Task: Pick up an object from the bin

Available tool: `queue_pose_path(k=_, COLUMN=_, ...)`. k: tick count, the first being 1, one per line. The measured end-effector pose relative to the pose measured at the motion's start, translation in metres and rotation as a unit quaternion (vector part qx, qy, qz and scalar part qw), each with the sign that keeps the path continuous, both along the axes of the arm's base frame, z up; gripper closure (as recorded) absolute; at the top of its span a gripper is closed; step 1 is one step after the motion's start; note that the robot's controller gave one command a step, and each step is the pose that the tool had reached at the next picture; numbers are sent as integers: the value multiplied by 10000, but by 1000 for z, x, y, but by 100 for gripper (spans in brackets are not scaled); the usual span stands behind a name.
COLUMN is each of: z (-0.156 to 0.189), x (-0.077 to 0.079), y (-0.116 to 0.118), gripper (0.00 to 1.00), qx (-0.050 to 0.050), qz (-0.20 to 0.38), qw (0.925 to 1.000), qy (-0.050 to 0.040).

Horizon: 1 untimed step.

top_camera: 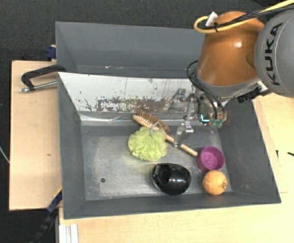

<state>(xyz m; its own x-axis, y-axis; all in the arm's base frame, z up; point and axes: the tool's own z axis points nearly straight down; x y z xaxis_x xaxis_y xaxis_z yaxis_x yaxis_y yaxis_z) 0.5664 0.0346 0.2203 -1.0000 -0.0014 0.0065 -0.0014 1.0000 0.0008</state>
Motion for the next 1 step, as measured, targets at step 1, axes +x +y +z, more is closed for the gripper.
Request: queue_pose_path(k=1, z=4, x=2, y=0, gripper=100, qx=3, qz=-7, qw=10000, qy=-40)
